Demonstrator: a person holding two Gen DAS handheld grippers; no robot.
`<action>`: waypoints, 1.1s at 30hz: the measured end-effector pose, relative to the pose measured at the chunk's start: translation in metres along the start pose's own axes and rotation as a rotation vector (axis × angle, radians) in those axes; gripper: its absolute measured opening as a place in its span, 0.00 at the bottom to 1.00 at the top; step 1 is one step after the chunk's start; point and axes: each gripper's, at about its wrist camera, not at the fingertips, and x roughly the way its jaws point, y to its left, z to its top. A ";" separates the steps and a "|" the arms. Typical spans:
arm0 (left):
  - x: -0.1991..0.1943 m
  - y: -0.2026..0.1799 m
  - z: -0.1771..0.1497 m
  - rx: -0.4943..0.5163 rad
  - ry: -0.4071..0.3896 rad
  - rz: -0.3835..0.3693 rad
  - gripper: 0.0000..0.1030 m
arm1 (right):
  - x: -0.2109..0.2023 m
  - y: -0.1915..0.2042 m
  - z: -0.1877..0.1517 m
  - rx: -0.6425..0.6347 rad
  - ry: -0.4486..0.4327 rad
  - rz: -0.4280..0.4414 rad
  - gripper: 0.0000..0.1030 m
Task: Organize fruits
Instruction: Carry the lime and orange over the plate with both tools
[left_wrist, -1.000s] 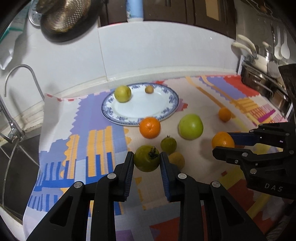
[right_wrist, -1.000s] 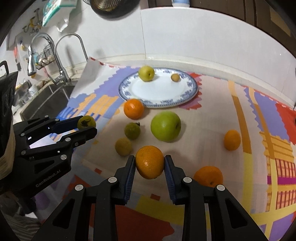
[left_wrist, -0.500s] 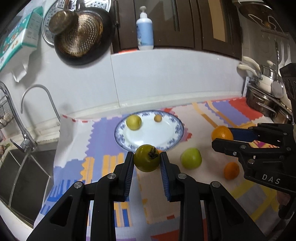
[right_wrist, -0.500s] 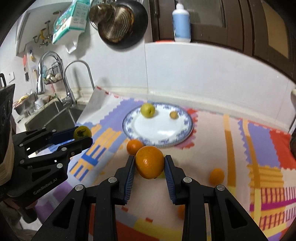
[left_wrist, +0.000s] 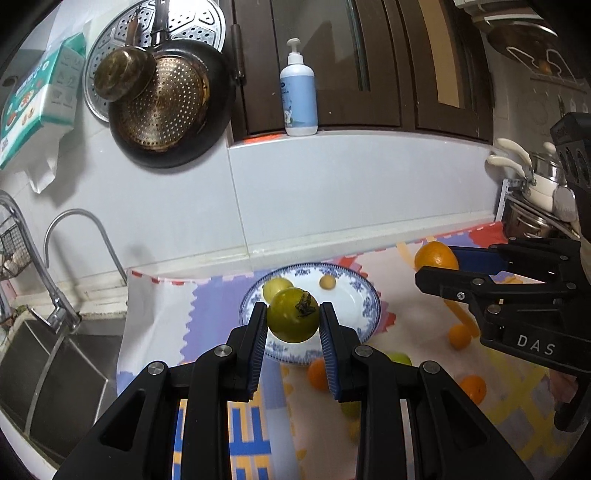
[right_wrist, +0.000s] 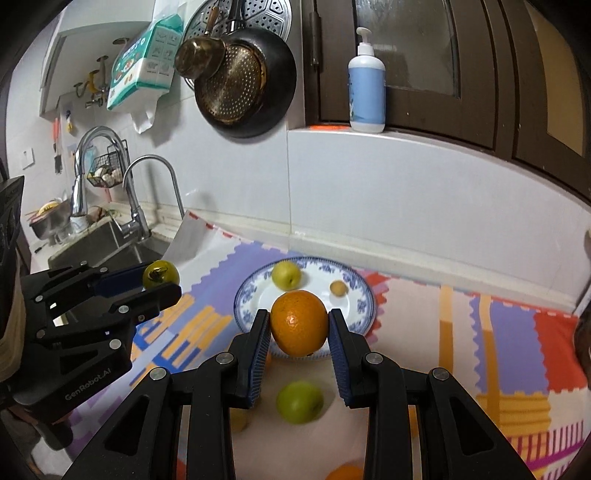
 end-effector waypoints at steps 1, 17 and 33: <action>0.002 0.000 0.002 0.000 -0.003 0.002 0.28 | 0.002 -0.001 0.003 -0.001 -0.002 0.002 0.32; 0.067 0.008 0.024 -0.005 0.041 0.003 0.28 | 0.059 -0.023 0.034 -0.014 0.036 0.028 0.32; 0.159 0.020 0.021 -0.033 0.189 -0.043 0.28 | 0.148 -0.044 0.039 -0.017 0.188 0.068 0.32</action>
